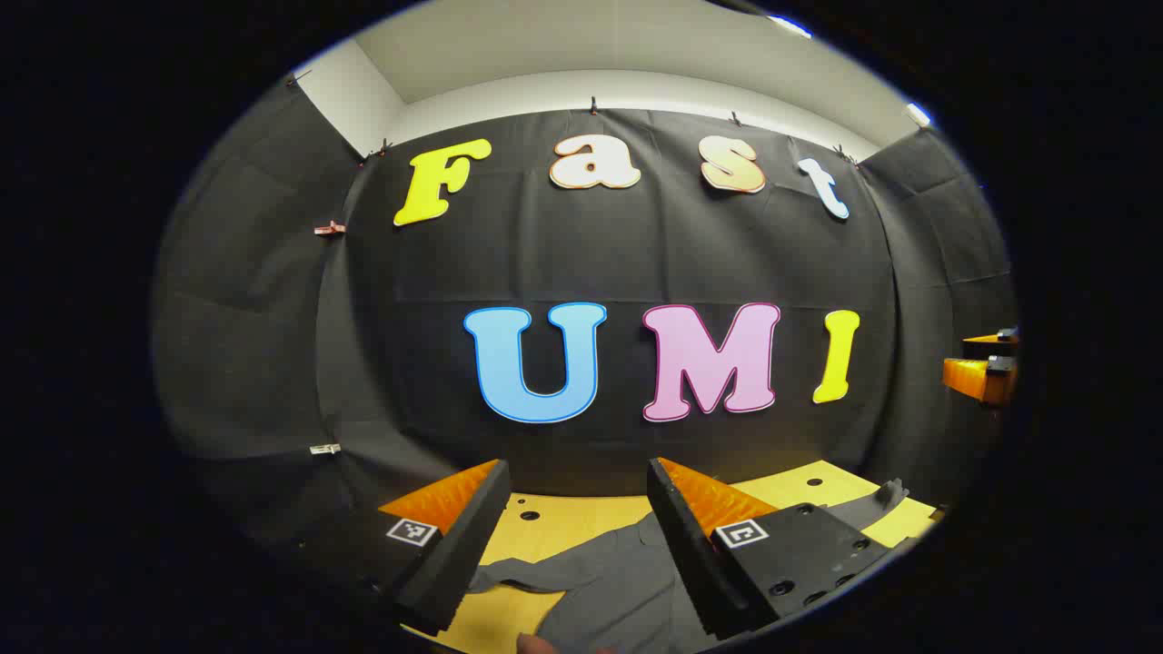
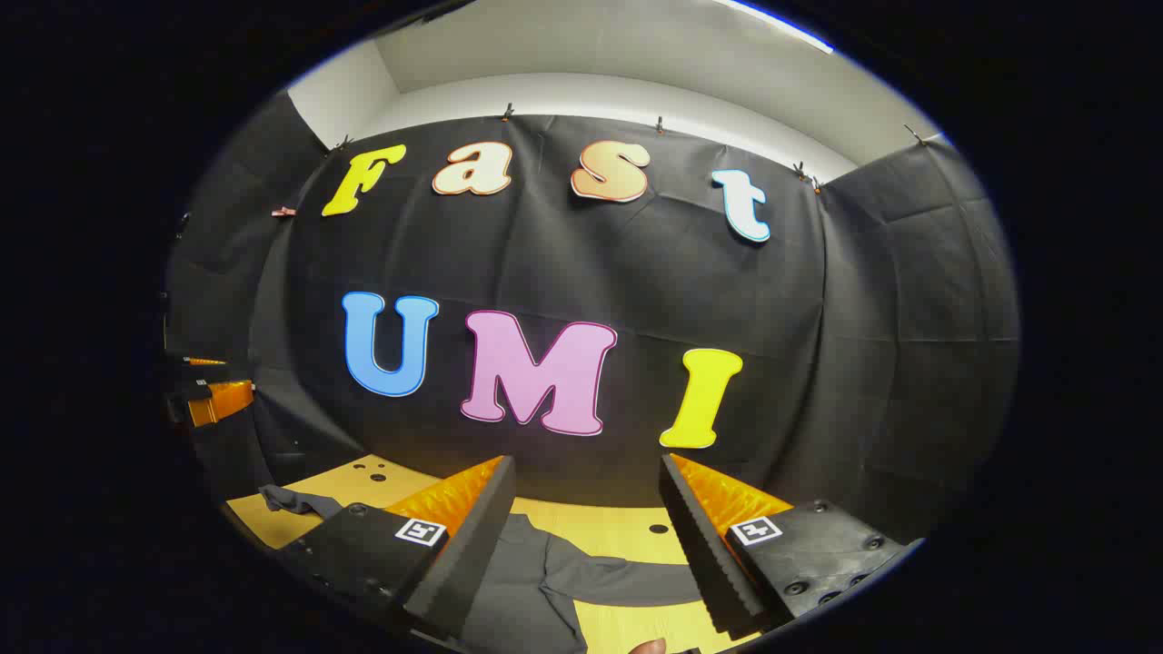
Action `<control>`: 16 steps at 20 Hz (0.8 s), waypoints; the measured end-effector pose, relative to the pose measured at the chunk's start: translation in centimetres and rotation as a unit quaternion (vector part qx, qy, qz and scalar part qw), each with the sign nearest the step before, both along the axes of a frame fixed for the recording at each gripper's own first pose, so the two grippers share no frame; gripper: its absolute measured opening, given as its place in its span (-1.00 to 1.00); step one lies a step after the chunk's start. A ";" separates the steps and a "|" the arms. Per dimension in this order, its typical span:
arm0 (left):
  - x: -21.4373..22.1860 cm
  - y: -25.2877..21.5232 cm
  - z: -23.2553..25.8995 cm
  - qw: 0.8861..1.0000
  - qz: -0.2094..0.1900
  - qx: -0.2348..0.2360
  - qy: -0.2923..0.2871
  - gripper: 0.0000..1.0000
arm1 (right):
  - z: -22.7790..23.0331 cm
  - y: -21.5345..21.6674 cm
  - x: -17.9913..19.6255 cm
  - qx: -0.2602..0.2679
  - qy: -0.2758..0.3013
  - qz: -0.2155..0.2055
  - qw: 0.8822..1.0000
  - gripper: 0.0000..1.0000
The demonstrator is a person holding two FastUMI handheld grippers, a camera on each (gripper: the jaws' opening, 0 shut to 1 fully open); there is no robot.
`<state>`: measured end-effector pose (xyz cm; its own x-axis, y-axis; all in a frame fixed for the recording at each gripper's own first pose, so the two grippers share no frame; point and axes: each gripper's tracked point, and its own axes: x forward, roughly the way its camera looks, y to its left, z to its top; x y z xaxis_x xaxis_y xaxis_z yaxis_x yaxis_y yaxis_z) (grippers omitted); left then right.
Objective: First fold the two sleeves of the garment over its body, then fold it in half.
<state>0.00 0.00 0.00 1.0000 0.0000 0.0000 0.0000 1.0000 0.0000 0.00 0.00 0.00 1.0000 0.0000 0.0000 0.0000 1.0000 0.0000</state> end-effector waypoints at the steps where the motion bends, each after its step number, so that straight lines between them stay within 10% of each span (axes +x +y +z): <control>1: 0.1 -0.2 -0.3 1.000 -0.001 0.003 0.001 0.90 | -0.2 -0.1 0.1 0.000 0.002 0.000 1.000 0.94; 16: 1.8 -2.2 -1.1 1.000 -0.007 0.013 0.004 0.90 | -1.2 -1.1 1.8 0.002 0.010 -0.006 1.000 0.94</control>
